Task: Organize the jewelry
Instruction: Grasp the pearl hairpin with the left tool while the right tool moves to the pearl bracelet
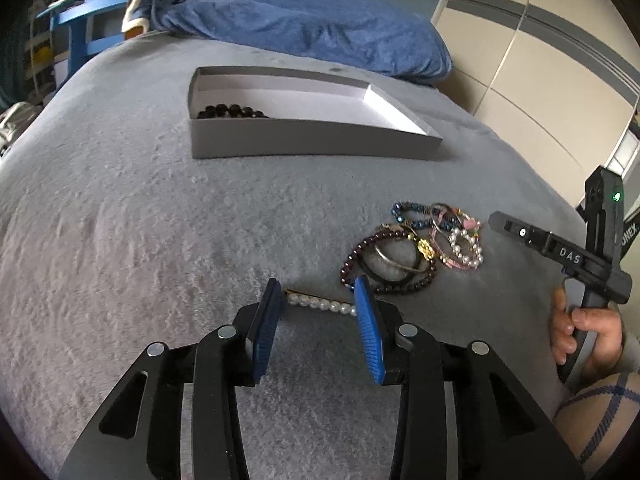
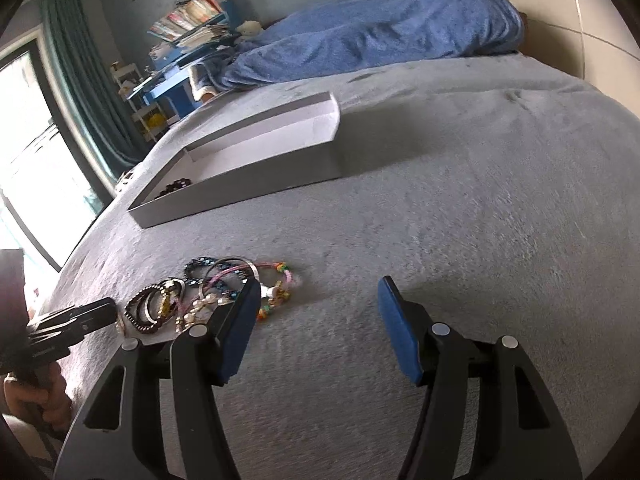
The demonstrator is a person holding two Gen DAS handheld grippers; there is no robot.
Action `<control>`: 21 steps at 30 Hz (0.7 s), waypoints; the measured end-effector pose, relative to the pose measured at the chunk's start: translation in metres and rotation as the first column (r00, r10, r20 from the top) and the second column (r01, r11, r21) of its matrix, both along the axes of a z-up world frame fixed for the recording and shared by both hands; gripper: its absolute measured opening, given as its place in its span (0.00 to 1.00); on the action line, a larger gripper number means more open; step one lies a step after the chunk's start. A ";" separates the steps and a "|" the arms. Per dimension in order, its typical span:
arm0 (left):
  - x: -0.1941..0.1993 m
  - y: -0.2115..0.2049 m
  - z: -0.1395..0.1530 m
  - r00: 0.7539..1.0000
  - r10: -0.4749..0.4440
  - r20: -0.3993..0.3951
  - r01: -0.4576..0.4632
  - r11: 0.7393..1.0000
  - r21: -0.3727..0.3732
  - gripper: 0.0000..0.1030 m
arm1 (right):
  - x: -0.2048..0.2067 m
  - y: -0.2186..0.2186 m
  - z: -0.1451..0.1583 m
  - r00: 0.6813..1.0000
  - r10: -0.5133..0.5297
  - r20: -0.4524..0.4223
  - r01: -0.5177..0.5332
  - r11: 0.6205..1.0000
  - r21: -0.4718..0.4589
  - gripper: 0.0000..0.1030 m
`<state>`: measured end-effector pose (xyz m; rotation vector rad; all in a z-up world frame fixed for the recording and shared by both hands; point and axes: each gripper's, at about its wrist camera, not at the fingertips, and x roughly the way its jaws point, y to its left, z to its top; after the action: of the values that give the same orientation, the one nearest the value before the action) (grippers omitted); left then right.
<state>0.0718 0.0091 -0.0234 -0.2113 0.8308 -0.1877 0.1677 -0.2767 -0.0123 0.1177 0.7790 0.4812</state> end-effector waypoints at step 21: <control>-0.022 0.039 -0.001 0.989 0.142 0.030 -0.136 0.981 -0.140 0.03 | -0.027 0.051 0.009 0.965 0.253 0.063 -0.243 0.961 -0.130 0.59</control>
<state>0.0500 0.0481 -0.0246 -0.3933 0.7606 -0.1179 0.1402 -0.2256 -0.0032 -0.1138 0.7464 0.6707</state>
